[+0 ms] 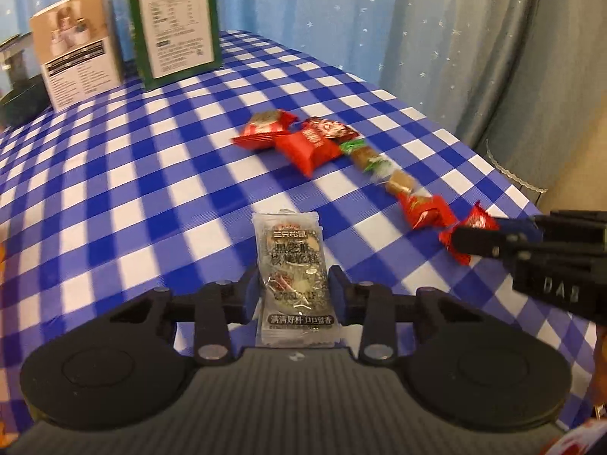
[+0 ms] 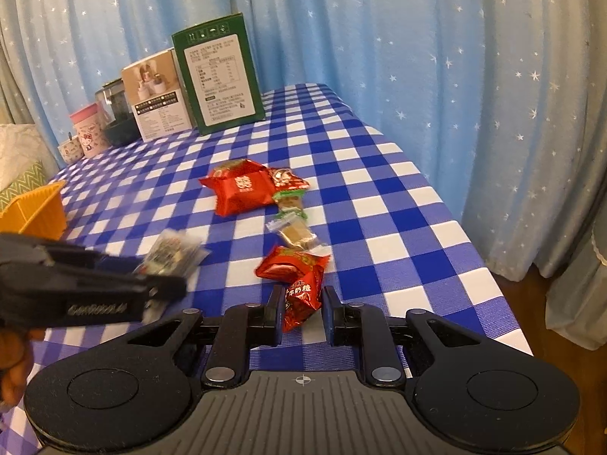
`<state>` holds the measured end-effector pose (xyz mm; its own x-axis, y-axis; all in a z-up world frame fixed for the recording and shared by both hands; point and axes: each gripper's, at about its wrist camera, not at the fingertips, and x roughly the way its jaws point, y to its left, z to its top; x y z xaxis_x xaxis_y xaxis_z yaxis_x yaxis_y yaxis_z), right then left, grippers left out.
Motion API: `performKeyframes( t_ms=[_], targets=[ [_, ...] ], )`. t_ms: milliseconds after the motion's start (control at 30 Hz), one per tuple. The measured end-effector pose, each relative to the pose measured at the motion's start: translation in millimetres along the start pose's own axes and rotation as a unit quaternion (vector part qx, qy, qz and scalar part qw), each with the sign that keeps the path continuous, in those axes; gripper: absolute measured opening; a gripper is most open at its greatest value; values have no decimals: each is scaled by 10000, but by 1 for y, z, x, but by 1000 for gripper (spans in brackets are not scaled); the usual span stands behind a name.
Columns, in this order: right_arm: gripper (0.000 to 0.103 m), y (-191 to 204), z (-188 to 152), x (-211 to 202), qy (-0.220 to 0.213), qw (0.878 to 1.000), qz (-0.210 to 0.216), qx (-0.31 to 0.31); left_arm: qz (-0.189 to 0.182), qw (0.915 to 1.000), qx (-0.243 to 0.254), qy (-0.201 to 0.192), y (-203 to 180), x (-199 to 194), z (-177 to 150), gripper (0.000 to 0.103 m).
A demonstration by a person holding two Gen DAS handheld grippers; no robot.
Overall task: Organize snacks
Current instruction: 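Grasp the clear printed snack packet with the left tool, then carry the clear packet in the left tool while the right tool carries the red candy to the tray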
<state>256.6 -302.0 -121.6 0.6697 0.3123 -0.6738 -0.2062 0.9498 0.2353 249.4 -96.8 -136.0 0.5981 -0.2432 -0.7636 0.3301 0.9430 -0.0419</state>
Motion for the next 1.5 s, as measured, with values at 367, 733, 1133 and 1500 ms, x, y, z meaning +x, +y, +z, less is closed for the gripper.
performKeyframes(
  t_ms=[367,733,1133,1500],
  targets=[
    [20,40,24,-29,-207,9993,232,-227,180,9992,-278,-228,31,-69,0,34],
    [20,115,50,-60,-240,9954,691,-612,560,9962,-529,-411,73,-150,-5,34],
    [20,214,57,-71,-141,9869,1229,-1035,1051,9892,-867,-548,137,-223,-33,34],
    [20,292,43,-54,-98,9765,1740,-1267,1382,9830,-1109,-488,194,-253,-70,34]
  ],
)
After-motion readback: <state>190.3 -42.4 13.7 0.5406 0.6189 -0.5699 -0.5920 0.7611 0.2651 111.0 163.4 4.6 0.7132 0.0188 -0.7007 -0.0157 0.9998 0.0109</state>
